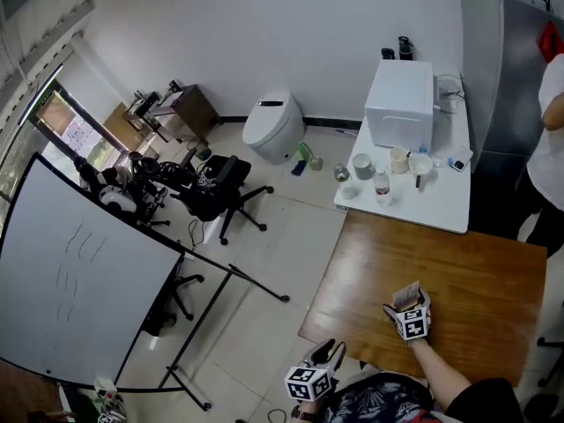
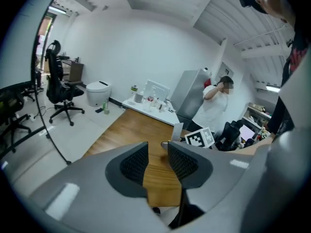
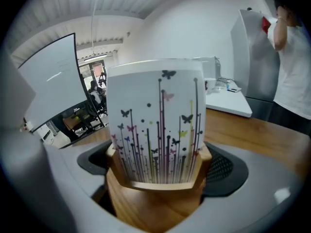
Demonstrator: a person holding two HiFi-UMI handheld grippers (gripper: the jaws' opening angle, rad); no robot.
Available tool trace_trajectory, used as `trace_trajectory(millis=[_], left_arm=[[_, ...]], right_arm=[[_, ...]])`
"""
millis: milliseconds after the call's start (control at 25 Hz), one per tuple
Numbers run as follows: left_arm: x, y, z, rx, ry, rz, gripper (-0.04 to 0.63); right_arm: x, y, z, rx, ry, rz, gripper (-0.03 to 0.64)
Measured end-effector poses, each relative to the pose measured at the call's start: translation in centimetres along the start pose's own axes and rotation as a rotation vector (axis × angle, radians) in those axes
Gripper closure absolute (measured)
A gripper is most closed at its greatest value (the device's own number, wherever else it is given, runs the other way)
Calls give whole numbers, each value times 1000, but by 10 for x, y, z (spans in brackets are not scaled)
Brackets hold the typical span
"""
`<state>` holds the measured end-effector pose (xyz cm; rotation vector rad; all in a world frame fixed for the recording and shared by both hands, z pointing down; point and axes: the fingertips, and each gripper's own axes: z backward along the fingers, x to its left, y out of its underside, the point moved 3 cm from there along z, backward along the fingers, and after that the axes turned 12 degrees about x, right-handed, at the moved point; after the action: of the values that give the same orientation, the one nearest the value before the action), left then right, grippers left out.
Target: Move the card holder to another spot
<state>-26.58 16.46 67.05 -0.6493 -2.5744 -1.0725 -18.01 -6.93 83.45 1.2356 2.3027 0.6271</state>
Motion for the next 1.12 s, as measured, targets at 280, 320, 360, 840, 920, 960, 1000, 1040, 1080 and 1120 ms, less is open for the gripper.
trace_trajectory(millis=[280, 320, 360, 840, 920, 960, 1000, 1040, 1080, 1120], left_arm=[[59, 21, 34, -23, -119, 112, 469], [66, 21, 38, -22, -128, 117, 469], [70, 21, 39, -21, -128, 118, 469], [39, -11, -10, 41, 57, -37, 469], [28, -14, -26, 67, 106, -76, 469], [21, -15, -34, 84, 134, -99, 469], [13, -15, -44, 103, 167, -128, 469], [3, -16, -55, 123, 205, -161, 469], [-9, -17, -67, 142, 244, -197, 469], [-21, -18, -78, 158, 281, -232, 469]], right_arm=[[8, -37, -95, 38, 38, -14, 58], [14, -43, -104, 32, 51, -5, 58], [19, -47, -112, 30, 60, 9, 58], [3, -11, -89, 36, 42, -108, 49], [-20, 22, -60, 31, 79, -175, 61], [-35, 39, -40, 24, 106, -216, 84], [-51, 55, -18, 10, 136, -266, 107], [-68, 69, 9, -9, 164, -322, 141], [-83, 81, 38, -29, 189, -371, 176], [-98, 92, 67, -49, 212, -399, 208]])
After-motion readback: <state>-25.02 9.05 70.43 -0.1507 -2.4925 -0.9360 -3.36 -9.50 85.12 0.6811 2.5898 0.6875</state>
